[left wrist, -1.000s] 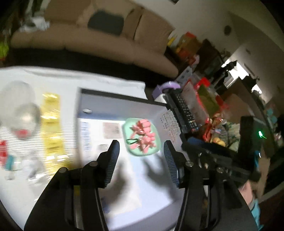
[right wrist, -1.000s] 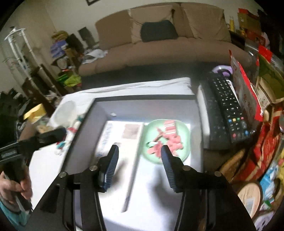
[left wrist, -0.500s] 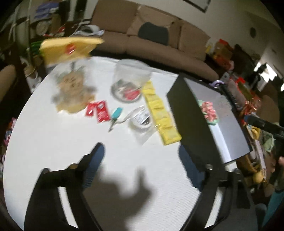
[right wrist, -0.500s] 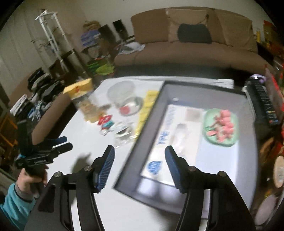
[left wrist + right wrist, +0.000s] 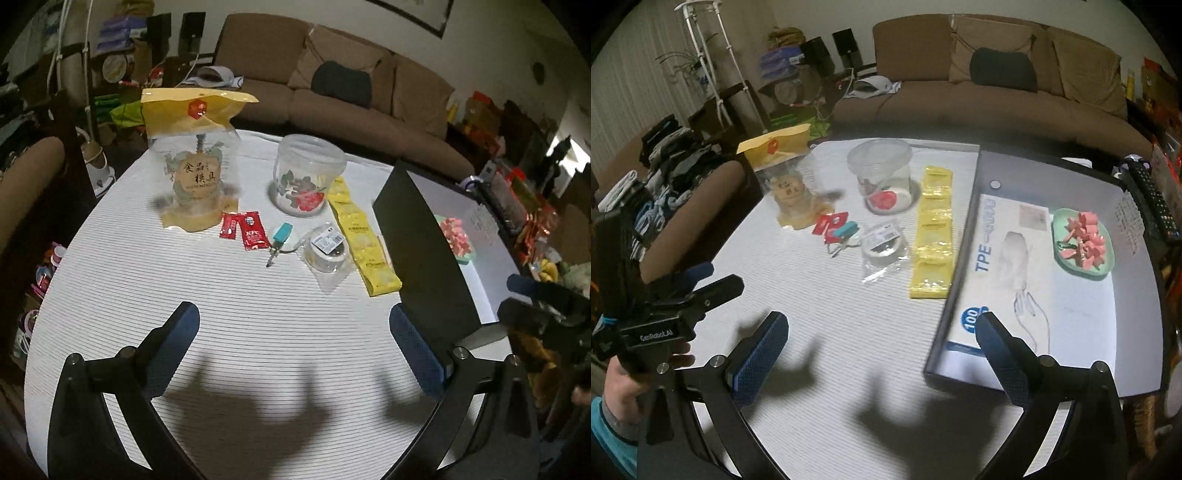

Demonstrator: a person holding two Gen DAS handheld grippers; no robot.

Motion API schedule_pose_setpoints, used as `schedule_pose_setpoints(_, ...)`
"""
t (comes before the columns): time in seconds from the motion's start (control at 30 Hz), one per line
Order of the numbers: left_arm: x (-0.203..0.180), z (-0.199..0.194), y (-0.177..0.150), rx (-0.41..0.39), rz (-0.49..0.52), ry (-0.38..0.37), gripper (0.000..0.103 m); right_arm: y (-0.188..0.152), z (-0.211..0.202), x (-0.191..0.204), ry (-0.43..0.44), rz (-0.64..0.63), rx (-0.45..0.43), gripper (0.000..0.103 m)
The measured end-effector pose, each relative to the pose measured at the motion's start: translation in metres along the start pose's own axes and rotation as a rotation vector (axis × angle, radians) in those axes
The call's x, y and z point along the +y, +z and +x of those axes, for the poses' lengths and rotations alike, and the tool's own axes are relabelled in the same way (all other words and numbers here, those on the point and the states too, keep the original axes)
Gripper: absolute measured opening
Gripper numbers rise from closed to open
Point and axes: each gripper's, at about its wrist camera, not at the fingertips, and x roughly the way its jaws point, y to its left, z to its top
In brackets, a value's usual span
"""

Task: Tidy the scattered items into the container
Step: 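Move both grippers back over the table toward the red ketchup packets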

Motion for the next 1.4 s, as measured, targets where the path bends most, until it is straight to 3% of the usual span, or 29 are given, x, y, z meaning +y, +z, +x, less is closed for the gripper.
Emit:
schedule_pose_setpoints(0.47,0.040,0.013,-0.001,0.000,-0.076,0.027,0.103,-0.001,0.024,0.032,0.023,-0.002,0.007,0.103)
schedule_pose_setpoints(0.7,0.088,0.043,-0.001,0.020,-0.194,0.026,0.103,0.001,0.049,0.040,0.076,0.000,0.013,0.103)
schedule_pose_setpoints(0.87,0.097,0.060,0.000,0.017,-0.201,0.036,0.103,0.006,0.068,0.046,0.080,-0.012,0.016,0.103)
schedule_pose_setpoints(1.2,0.115,0.090,0.008,0.062,-0.311,-0.012,0.103,0.053,0.137,0.064,0.071,-0.077,-0.003,0.103)
schedule_pose_setpoints(1.4,0.135,0.102,0.007,0.105,-0.374,0.034,0.103,0.088,0.192,0.063,0.062,-0.078,0.040,0.102)
